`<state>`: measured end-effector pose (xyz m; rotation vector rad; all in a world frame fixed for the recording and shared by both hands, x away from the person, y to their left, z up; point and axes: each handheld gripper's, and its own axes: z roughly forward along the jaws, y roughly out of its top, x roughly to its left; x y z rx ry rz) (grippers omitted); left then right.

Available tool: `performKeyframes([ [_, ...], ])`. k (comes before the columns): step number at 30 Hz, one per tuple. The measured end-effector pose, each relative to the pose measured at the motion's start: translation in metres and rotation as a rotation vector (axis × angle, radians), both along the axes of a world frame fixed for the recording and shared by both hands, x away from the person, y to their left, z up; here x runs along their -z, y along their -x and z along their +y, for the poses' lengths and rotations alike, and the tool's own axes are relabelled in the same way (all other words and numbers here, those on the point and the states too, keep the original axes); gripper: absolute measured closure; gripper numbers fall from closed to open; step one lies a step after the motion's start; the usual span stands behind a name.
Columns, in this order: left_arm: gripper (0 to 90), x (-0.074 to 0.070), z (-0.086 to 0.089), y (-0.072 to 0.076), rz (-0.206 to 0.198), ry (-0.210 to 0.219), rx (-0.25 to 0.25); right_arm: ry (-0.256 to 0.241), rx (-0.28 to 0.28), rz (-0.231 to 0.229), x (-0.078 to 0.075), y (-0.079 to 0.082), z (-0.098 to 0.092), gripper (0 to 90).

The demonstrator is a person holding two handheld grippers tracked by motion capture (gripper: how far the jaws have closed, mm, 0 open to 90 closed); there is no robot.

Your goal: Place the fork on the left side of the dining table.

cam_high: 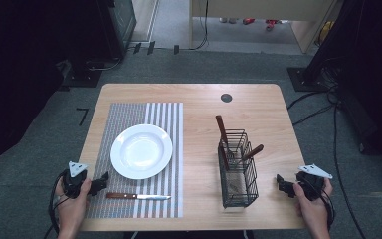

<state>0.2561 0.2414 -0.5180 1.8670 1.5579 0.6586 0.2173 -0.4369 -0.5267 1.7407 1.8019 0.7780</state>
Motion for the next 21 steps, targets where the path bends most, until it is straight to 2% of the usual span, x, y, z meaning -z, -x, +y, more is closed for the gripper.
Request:
performKeyframes([
  [5, 8.3, -0.003, 0.000, 0.002, -0.009, 0.020, -0.009, 0.000, 0.000, 0.000, 0.000, 0.000, 0.000, 0.4],
  [6, 8.2, -0.006, -0.001, 0.003, -0.019, 0.019, -0.008, 0.000, 0.000, 0.000, 0.000, 0.000, 0.000, 0.4],
  [7, 8.2, -0.011, -0.002, 0.006, -0.050, 0.021, -0.016, 0.000, 0.000, 0.000, 0.000, 0.000, 0.000, 0.4],
  [10, 8.2, -0.024, -0.007, 0.010, -0.088, 0.025, -0.014, -0.002, 0.001, -0.001, 0.000, 0.000, 0.000, 0.5],
  [14, 8.2, -0.037, -0.016, 0.012, -0.116, 0.052, 0.021, -0.002, 0.001, 0.000, 0.000, 0.000, 0.000, 0.4],
  [15, 8.2, -0.044, -0.025, 0.011, -0.126, 0.080, 0.052, -0.002, 0.001, 0.000, 0.000, 0.000, 0.000, 0.4],
  [16, 8.2, -0.044, -0.025, 0.011, -0.126, 0.080, 0.052, -0.002, 0.001, 0.000, 0.000, 0.000, 0.000, 0.4],
  [18, 8.2, -0.051, -0.037, 0.010, -0.135, 0.086, 0.091, -0.001, 0.000, -0.001, 0.000, 0.000, 0.000, 0.4],
  [19, 8.2, -0.056, -0.049, 0.008, -0.142, 0.098, 0.125, -0.001, 0.000, -0.001, 0.000, 0.000, 0.000, 0.4],
  [20, 8.2, -0.056, -0.049, 0.008, -0.142, 0.098, 0.125, -0.002, 0.001, 0.000, 0.000, 0.000, 0.000, 0.4],
  [21, 8.2, -0.063, -0.062, 0.005, -0.144, 0.128, 0.167, -0.002, 0.001, 0.000, 0.000, 0.000, 0.000, 0.4],
])
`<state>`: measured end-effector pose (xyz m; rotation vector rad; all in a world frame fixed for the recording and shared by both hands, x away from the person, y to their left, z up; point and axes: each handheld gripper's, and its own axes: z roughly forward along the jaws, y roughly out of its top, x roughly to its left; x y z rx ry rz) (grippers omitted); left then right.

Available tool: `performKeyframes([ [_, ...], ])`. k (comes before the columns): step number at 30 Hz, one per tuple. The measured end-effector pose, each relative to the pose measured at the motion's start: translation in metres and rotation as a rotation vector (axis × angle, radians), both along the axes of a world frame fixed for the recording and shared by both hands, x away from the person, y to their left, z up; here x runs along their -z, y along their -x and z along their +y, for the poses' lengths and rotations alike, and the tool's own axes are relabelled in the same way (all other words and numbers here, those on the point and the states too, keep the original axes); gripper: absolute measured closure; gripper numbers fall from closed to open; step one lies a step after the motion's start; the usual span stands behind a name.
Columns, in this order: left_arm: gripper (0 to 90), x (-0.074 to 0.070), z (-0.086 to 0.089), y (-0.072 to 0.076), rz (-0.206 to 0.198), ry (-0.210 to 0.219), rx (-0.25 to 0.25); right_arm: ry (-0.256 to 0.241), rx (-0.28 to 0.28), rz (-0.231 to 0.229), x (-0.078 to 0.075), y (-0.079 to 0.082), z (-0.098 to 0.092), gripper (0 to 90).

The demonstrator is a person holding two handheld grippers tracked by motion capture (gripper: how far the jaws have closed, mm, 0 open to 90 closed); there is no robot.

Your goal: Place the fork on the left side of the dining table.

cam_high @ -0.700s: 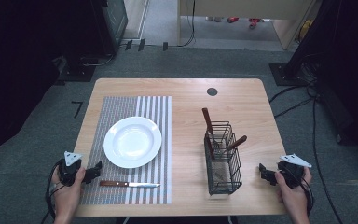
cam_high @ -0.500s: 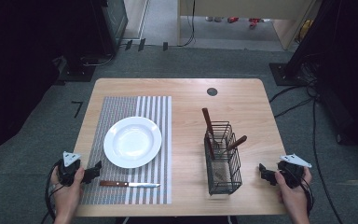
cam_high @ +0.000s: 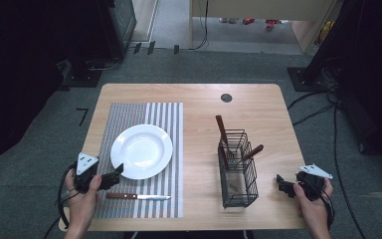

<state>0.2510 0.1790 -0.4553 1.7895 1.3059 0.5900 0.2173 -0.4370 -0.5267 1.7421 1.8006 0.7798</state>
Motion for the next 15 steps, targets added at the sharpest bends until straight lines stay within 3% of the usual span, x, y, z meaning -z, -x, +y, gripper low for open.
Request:
performKeyframes([
  [4, 8.3, -0.009, -0.022, -0.006, -0.014, 0.016, 0.062, 0.000, 0.000, 0.000, 0.000, 0.000, 0.000, 0.4],
  [5, 8.3, -0.016, -0.035, -0.011, -0.030, 0.032, 0.097, 0.000, 0.000, 0.000, 0.000, 0.000, 0.000, 0.4],
  [7, 8.3, -0.021, -0.048, -0.014, -0.054, 0.047, 0.121, 0.000, 0.000, 0.000, 0.000, 0.000, 0.000, 0.4],
  [8, 8.3, -0.021, -0.048, -0.014, -0.054, 0.047, 0.121, 0.000, 0.000, 0.000, 0.000, 0.000, 0.000, 0.4],
  [9, 8.3, -0.026, -0.061, -0.018, -0.057, 0.064, 0.152, 0.000, 0.000, 0.000, 0.000, 0.000, 0.000, 0.4],
  [10, 8.3, -0.026, -0.061, -0.018, -0.057, 0.064, 0.152, 0.000, 0.000, 0.000, 0.000, 0.000, 0.000, 0.4],
  [11, 8.3, -0.030, -0.073, -0.022, -0.057, 0.075, 0.181, 0.000, 0.000, 0.000, 0.000, 0.000, 0.000, 0.4],
  [14, 8.3, -0.034, -0.085, -0.027, -0.059, 0.083, 0.210, 0.000, 0.000, 0.000, 0.000, 0.000, 0.000, 0.4],
  [15, 8.3, -0.037, -0.096, -0.032, -0.056, 0.086, 0.232, 0.000, 0.000, 0.000, 0.000, 0.000, 0.000, 0.4],
])
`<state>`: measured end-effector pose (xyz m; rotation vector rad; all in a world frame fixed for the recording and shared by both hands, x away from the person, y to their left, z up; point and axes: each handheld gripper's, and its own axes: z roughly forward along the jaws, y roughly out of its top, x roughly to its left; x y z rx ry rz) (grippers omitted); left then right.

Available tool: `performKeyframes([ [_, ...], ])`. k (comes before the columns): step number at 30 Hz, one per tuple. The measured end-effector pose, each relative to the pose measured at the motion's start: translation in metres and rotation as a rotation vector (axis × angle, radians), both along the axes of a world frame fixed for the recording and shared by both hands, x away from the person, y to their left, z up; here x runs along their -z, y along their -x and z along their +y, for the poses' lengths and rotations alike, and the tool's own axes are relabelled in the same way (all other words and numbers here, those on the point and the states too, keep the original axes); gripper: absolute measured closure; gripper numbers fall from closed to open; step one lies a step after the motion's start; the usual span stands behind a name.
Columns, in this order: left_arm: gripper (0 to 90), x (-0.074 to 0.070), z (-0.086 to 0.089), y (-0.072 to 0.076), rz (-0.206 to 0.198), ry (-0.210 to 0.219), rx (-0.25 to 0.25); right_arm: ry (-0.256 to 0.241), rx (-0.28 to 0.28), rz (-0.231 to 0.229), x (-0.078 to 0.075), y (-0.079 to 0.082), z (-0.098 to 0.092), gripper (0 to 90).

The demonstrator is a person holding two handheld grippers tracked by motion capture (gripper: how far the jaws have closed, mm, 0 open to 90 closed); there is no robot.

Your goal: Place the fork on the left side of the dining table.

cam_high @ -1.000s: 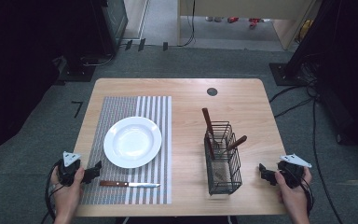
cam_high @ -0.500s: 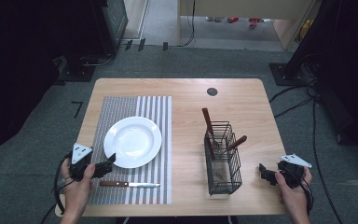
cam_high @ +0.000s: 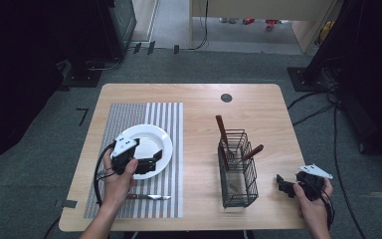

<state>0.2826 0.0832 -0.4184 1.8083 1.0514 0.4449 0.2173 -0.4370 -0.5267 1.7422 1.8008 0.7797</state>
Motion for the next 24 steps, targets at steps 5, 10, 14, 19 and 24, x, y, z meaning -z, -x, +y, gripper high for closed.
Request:
performKeyframes([
  [5, 8.3, -0.004, -0.022, -0.010, 0.006, 0.010, 0.055, 0.000, 0.000, -0.001, 0.000, 0.000, 0.000, 0.4],
  [10, 8.4, -0.009, -0.048, -0.024, 0.007, 0.064, 0.128, 0.001, -0.002, -0.001, 0.000, 0.000, 0.000, 0.4],
  [14, 14.8, -0.014, -0.065, -0.033, -0.007, 0.122, 0.179, 0.002, -0.001, -0.001, 0.000, 0.000, 0.000, 0.4],
  [19, 17.7, -0.018, -0.084, -0.041, -0.018, 0.136, 0.255, 0.001, -0.001, 0.000, 0.000, 0.000, 0.000, 0.4],
  [24, 29.1, -0.017, -0.108, -0.053, 0.003, 0.156, 0.281, 0.002, -0.001, -0.001, 0.000, 0.000, 0.000, 0.4],
])
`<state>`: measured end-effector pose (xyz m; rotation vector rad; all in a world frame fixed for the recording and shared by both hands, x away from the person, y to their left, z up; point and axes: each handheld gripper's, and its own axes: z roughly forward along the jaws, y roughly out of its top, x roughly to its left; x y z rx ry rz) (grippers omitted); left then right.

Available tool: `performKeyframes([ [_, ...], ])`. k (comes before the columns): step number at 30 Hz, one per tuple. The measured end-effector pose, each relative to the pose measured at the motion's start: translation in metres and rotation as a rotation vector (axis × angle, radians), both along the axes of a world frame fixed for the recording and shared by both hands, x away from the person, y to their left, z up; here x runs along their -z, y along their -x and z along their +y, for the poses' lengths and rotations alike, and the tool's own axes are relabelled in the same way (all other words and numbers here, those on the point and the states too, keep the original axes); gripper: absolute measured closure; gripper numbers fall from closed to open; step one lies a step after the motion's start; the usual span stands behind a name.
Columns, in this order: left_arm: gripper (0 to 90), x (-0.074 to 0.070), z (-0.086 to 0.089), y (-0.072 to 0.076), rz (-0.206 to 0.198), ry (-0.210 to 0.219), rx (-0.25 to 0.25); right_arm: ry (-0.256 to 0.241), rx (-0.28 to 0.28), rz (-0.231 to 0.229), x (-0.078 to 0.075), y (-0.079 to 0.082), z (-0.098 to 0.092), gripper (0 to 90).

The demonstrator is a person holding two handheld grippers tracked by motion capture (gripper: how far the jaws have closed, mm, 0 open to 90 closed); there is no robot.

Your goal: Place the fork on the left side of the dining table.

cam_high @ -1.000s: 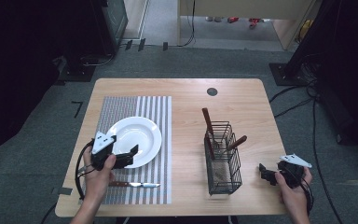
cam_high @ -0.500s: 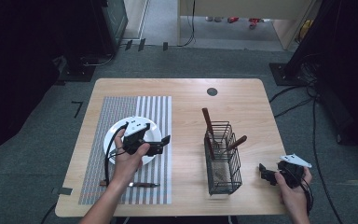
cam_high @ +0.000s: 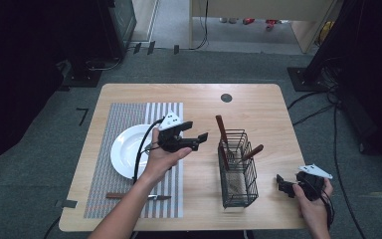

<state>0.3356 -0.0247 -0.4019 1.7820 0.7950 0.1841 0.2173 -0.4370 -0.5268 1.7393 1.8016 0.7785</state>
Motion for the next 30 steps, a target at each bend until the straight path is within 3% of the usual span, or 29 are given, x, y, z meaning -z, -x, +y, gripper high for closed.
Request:
performKeyframes([
  [6, 40.7, 0.002, -0.014, -0.012, 0.033, 0.018, 0.024, -0.001, 0.000, 0.000, 0.000, 0.000, 0.000, 0.4],
  [8, 44.5, 0.002, -0.019, -0.020, 0.060, 0.059, 0.044, -0.001, 0.000, 0.000, 0.000, 0.000, 0.000, 0.4],
  [10, 45.5, 0.002, -0.022, -0.022, 0.062, 0.061, 0.054, -0.001, 0.000, 0.000, 0.000, 0.000, 0.000, 0.4],
  [14, 48.4, 0.003, -0.032, -0.026, 0.057, 0.056, 0.075, -0.001, -0.001, 0.000, 0.000, 0.000, 0.000, 0.4],
  [22, 67.8, 0.000, -0.043, -0.021, 0.006, 0.026, 0.112, 0.000, -0.001, 0.000, 0.000, 0.000, 0.000, 0.4],
  [25, 74.4, -0.002, -0.044, -0.018, -0.007, 0.034, 0.133, -0.001, 0.001, 0.001, 0.000, 0.000, 0.000, 0.4],
  [30, 76.2, -0.007, -0.047, -0.008, -0.029, 0.048, 0.186, -0.001, 0.001, 0.001, 0.000, 0.000, 0.000, 0.4],
])
